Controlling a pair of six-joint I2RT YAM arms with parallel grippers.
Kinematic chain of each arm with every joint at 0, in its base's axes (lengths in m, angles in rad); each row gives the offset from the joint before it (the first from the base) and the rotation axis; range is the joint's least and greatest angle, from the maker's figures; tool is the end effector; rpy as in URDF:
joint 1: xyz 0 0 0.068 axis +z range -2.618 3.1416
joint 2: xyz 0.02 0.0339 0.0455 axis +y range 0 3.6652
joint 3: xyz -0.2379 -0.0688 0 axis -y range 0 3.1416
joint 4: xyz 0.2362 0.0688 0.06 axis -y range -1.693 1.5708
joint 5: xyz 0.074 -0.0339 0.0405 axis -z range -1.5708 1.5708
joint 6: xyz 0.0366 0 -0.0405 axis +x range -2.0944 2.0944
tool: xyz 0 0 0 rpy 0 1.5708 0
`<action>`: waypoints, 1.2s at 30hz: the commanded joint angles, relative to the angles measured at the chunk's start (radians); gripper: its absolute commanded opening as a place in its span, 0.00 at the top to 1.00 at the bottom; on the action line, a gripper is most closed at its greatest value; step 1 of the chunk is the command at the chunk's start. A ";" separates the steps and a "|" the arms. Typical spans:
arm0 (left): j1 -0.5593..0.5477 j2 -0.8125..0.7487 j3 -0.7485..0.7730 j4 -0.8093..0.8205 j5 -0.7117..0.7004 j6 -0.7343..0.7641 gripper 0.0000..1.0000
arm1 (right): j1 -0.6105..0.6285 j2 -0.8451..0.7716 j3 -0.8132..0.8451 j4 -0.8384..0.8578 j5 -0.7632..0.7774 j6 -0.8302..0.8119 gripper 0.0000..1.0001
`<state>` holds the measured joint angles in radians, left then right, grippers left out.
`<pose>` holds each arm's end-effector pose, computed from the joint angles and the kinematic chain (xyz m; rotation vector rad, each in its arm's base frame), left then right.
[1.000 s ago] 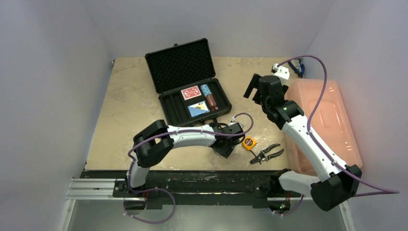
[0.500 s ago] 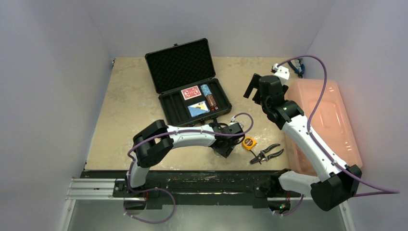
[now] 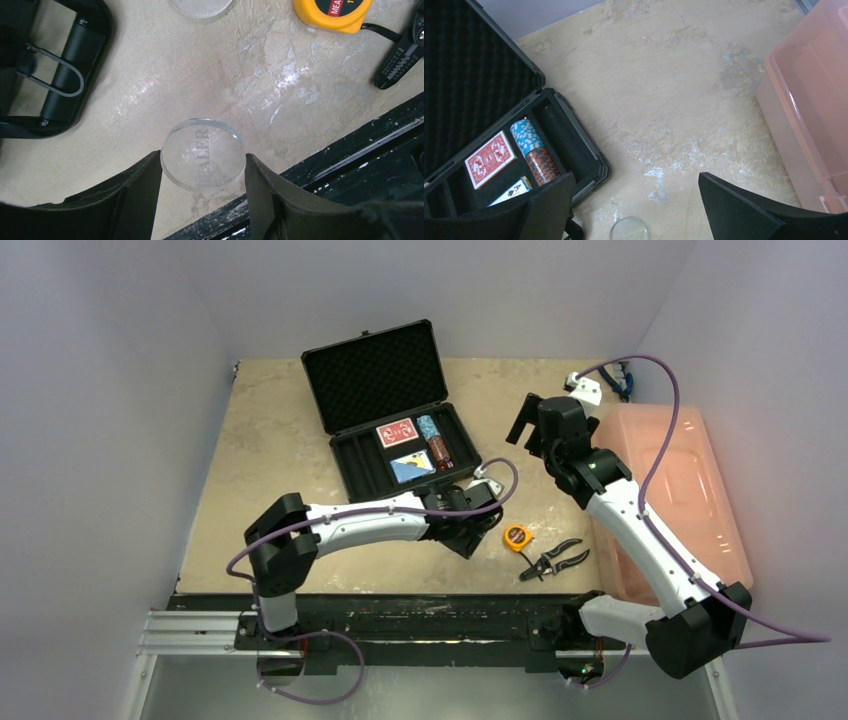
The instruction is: Pack up texas hold em set
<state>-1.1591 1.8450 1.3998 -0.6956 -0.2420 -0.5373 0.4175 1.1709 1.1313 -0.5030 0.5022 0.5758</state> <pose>0.1557 -0.3347 0.1954 0.7494 2.5640 -0.2227 0.2417 0.0879 0.3285 0.4515 1.9911 0.0880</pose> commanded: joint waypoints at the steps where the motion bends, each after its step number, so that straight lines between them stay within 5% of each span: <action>1: -0.002 -0.085 0.055 -0.059 -0.048 0.021 1.00 | -0.003 -0.027 0.048 0.003 0.002 0.005 0.01; 16: 0.027 -0.289 0.056 -0.124 -0.127 0.064 1.00 | -0.004 -0.070 0.027 0.028 -0.023 0.016 0.01; 26: 0.192 -0.381 0.073 -0.156 -0.098 0.095 1.00 | -0.003 -0.064 0.012 0.030 -0.052 0.032 0.01; 36: 0.338 -0.315 0.186 -0.199 -0.092 0.163 1.00 | -0.004 -0.056 -0.037 0.029 -0.093 0.049 0.01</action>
<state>-0.8745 1.5082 1.5013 -0.8867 -0.3290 -0.4202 0.4175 1.1198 1.1225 -0.4988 0.4381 0.6029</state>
